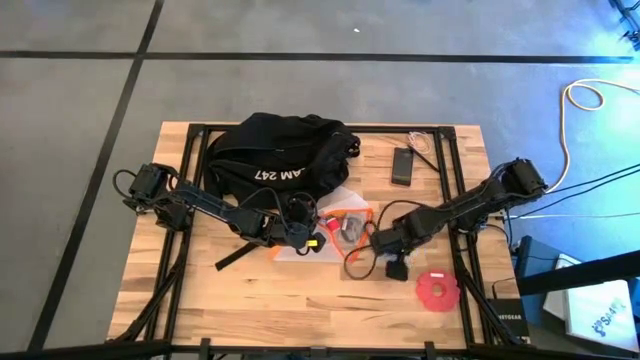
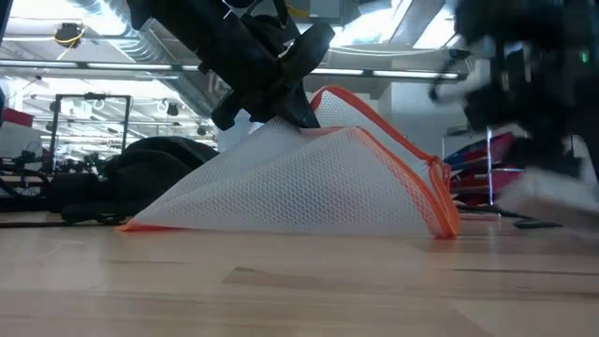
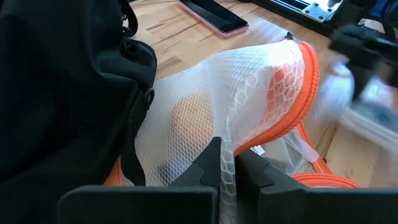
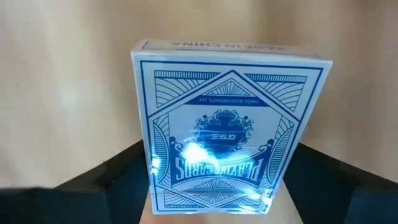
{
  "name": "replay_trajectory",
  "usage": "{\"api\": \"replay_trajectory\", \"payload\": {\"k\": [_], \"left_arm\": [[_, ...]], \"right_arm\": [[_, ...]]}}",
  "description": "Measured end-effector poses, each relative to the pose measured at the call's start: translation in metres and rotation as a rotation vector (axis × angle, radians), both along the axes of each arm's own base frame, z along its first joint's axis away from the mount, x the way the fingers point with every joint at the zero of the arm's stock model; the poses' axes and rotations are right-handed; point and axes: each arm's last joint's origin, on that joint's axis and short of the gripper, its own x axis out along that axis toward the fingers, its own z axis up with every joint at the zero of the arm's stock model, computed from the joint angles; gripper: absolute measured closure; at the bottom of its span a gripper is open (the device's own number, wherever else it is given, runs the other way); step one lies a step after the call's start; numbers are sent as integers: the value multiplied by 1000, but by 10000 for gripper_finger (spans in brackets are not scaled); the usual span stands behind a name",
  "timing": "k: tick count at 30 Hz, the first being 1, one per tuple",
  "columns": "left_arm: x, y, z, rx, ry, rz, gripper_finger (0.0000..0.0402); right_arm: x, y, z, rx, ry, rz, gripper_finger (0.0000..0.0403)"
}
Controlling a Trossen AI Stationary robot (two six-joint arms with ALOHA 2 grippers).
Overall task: Unpack backpack
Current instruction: Put the game card into the zipper pouch
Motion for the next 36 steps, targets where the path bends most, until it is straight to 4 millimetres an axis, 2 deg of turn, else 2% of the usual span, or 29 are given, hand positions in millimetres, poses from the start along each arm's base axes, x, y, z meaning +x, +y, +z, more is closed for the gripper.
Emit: {"api": "replay_trajectory", "payload": {"k": [5, 8, 11, 17, 25, 36], "left_arm": [[0, 0, 0, 0, 1, 0, 402], [0, 0, 0, 1, 3, 0, 402], [0, 0, 0, 1, 4, 0, 402], [0, 0, -1, 2, 5, 0, 402], [0, 0, -1, 2, 5, 0, 402], [0, 0, -1, 2, 6, 0, 402]], "right_arm": [[30, 17, 24, 31, -349, 172, 116], [38, 16, 30, -74, -475, 209, 110], [44, 8, 29, -230, -560, 169, 107], [49, -10, 25, -383, -606, 45, 104], [52, -12, 24, -306, -661, -24, 99], [49, -18, 23, -461, -648, -120, 9]]}}
